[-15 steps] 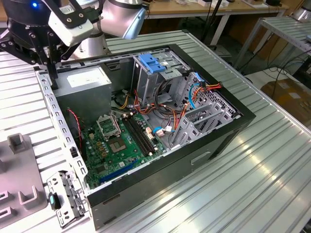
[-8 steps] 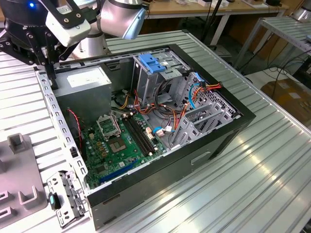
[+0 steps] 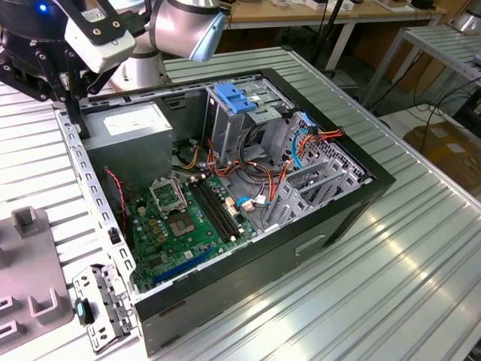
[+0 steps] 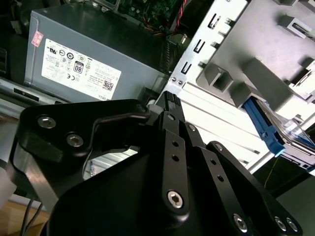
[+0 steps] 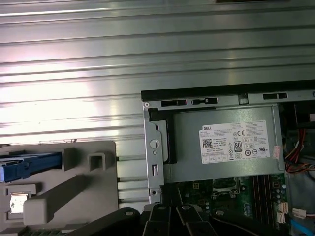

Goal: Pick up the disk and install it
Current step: 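Reach for the disk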

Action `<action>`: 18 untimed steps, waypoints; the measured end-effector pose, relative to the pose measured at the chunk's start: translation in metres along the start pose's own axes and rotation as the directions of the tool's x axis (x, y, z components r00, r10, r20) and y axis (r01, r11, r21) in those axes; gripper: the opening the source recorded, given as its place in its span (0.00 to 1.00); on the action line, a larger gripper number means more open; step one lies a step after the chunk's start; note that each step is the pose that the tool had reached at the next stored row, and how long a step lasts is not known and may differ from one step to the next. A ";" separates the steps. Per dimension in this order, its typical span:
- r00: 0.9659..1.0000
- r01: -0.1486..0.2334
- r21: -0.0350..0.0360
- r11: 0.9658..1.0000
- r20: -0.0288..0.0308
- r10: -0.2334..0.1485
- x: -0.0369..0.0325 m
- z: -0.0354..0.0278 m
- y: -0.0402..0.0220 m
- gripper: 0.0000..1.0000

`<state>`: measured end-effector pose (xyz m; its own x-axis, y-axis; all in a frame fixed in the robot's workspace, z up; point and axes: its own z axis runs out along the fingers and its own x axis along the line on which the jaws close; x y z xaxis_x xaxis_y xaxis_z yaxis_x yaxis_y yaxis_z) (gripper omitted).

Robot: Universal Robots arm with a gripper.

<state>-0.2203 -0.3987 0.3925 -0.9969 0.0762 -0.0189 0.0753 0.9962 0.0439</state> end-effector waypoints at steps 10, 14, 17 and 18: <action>1.000 0.000 0.000 1.000 0.000 0.000 0.0123 -0.0003 0.0002 0.11; 1.000 0.000 0.000 1.000 0.000 0.000 0.0191 -0.0004 0.0003 0.11; 1.000 0.000 0.000 1.000 0.000 0.000 0.0264 -0.0005 0.0005 0.11; 1.000 0.000 0.000 1.000 0.000 0.000 0.0291 -0.0005 0.0006 0.11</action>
<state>-0.2492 -0.3959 0.3925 -0.9969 0.0763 -0.0189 0.0754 0.9962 0.0439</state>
